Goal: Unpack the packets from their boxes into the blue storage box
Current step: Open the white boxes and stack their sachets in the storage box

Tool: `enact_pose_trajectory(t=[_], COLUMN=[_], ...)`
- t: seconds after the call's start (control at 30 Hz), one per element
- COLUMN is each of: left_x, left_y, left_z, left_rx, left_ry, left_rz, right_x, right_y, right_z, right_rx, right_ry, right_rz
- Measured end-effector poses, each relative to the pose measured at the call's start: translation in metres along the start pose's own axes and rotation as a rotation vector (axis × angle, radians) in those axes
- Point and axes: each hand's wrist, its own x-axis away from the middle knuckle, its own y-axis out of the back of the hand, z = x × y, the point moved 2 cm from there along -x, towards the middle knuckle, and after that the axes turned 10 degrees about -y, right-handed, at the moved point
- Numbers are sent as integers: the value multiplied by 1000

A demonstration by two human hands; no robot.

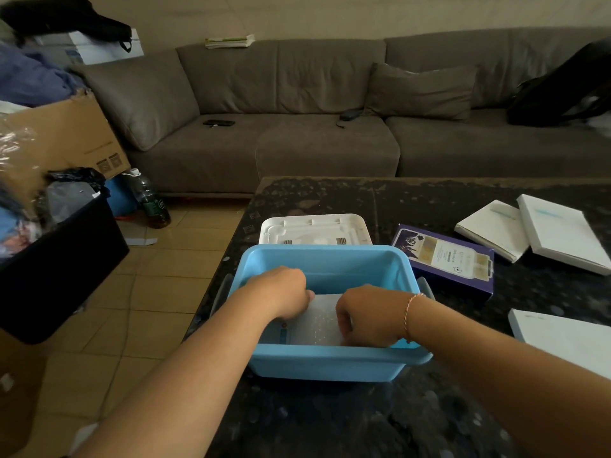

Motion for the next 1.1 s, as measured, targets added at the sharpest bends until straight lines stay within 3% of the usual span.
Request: enact_pose_trajectory(t=[0.1,0.23,0.33,0.4,0.53,0.63,0.7,0.77,0.83,1.1], left_x=[16,39,59,74,74,50,32,20,13,2], left_y=[14,35,35,17,-62,-121,-146,-162,-169,-174], left_z=[-8,-40,-85,-122,-187,-210,-215,-218,-222,-240], left_rx=[30,163,223,278,192,15,27,67,79,141], left_ry=[-72,-234,-527,-770,-1141,-1134,-1045,-1000,-1007,-1134], left_rz=[-166,-508,-868,-980,-789,-566,-461,-394,-414,-543], right_x=[20,58,93,118,170,204,216,219,219,197], right_y=[25,49,40,24,-33,-101,-144,-177,-197,-224], right_z=[-10,-43,-76,-107,-187,-247,-274,-286,-293,-305], right_rx=[-60,-504,-688,-801,-984,-870,-734,-639,-562,-391], right_ry=[-64,-46,-62,-117,-315,-568,-636,-595,-554,-218], right_rz=[-258,-472,-620,-730,-936,-994,-874,-683,-614,-931])
